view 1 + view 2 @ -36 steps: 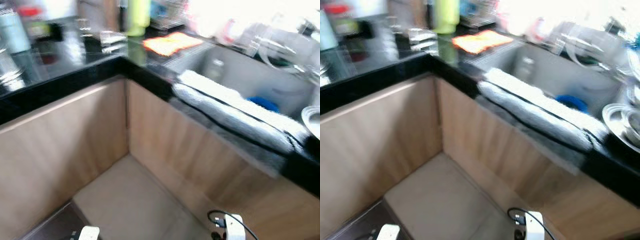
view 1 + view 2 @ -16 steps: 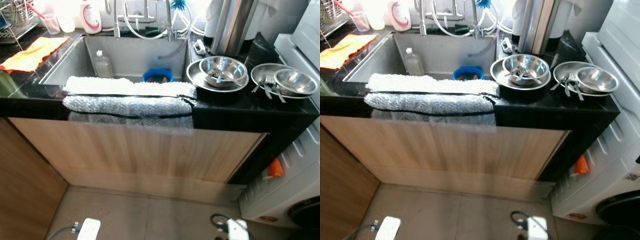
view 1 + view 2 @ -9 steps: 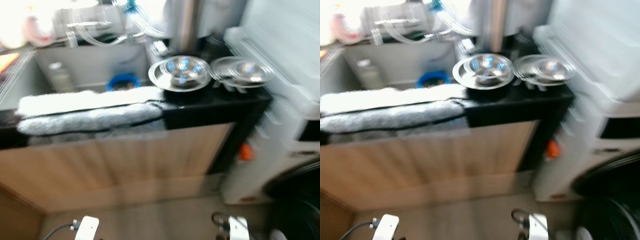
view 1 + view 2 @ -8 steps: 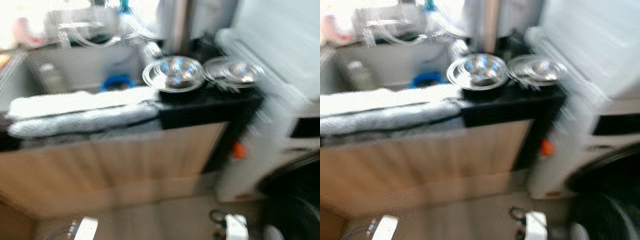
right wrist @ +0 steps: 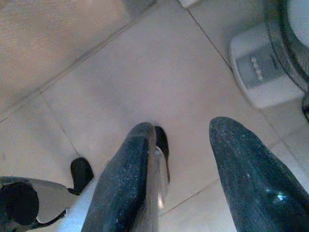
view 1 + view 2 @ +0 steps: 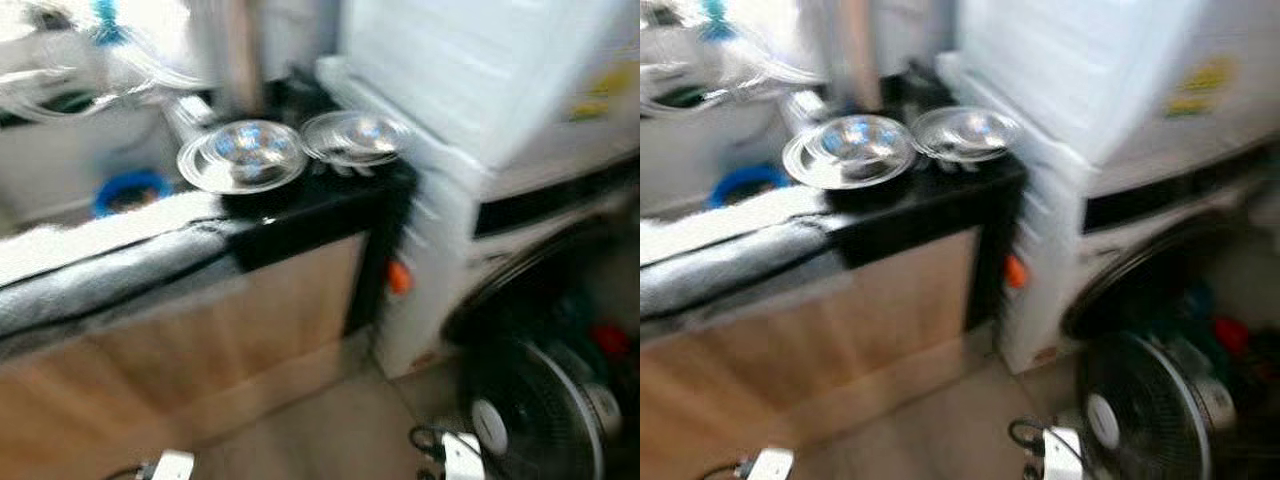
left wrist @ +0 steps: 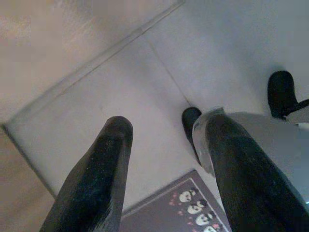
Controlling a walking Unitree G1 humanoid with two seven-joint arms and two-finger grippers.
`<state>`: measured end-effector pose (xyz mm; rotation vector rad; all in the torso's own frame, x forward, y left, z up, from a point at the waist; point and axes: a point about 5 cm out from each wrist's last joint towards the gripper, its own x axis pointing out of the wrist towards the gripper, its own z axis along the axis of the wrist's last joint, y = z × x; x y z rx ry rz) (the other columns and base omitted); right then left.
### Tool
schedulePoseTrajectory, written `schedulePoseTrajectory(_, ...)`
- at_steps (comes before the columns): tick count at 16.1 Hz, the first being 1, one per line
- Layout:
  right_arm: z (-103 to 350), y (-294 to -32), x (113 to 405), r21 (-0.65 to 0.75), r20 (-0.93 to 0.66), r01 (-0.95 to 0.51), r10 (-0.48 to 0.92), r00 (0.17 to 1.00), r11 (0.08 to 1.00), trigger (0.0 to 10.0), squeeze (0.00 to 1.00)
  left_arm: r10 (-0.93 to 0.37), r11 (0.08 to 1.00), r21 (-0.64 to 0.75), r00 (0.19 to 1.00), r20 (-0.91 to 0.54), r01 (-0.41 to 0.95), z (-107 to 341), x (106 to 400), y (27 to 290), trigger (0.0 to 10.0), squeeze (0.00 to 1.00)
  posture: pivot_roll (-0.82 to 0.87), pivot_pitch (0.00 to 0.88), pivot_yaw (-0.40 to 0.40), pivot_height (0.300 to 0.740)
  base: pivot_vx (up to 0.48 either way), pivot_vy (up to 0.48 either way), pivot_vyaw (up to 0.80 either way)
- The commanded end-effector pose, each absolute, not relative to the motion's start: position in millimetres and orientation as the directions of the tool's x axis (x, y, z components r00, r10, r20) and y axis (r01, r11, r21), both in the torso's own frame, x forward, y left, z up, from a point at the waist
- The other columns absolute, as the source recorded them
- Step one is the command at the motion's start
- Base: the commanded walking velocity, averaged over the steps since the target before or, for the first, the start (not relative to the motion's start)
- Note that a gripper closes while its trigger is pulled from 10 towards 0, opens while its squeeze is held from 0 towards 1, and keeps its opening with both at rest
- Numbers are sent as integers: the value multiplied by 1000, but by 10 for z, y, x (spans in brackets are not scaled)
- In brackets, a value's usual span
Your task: Kitchen organization
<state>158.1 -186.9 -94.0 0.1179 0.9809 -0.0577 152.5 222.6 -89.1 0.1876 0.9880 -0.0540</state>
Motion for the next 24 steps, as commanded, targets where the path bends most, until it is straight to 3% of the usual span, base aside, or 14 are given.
schedulePoseTrajectory(1,-947,-1871,1567,82,-837,109,9,548,991,10000,0,47,986,126,536,-843,113,-912,1464,2244,10000,0,75,50,10,740,0,0,-694)
schedulePoseTrajectory(24,-959,-1927,1517,92,-841,130,7,541,987,10000,0,44,993,95,537,-843,67,-915,1472,2224,10000,0,77,81,1,740,0,68,0)
